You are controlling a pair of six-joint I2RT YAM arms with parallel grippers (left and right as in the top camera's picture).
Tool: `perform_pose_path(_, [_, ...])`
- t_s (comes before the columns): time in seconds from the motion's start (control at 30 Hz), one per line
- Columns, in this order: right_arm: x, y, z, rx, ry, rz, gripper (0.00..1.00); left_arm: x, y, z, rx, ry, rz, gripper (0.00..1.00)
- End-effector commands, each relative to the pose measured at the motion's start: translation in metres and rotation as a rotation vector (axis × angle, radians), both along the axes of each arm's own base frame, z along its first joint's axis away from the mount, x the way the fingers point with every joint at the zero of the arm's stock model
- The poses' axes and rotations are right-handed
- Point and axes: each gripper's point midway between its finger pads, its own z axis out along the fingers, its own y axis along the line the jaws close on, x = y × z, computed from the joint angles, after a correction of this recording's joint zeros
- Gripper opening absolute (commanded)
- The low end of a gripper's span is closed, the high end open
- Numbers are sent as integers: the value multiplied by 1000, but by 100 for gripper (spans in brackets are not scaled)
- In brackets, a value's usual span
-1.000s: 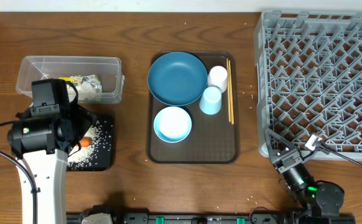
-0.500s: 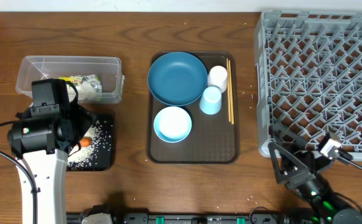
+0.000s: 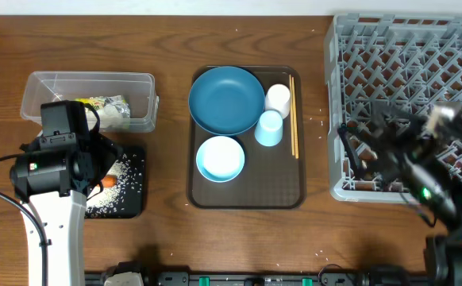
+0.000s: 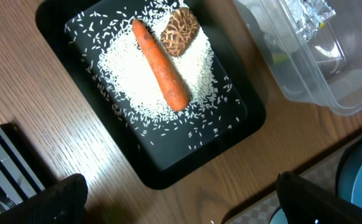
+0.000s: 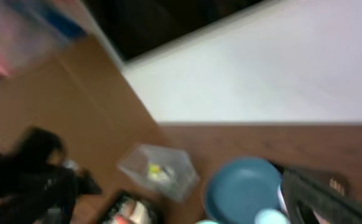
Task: Sort waste into correct bins and load items into the dishwasher rack
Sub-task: 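Move the right gripper to the light-blue cup and grasp it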
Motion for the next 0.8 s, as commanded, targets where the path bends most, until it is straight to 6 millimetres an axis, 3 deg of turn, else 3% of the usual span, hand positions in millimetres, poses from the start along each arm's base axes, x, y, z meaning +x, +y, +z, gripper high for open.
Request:
perform_pose_path(0.0, [35,1,-6,-194,-15,-81,99,-2,3,-2,5,7,24,98])
perform_pose_path(0.37, [102,78,-78,-739,241,-202,99,-2,3,-2,5,7,24,98])
perform_pose_path(0.47, [113,101,-112,-830,316,-155,99,-2,3,-2,5,7,24,98])
perform_pose_path(0.6, [128,114,-168,-906,431,-128,99,-2,3,-2,5,7,24,98])
perform_pose_path(0.67, [129,124,-198,-930,494,-74,99,-2,3,-2,5,7,24,98])
perform_pose_path(0.77, [127,130,-225,-907,596,-59,99,-2,3,-2,5,7,24,98])
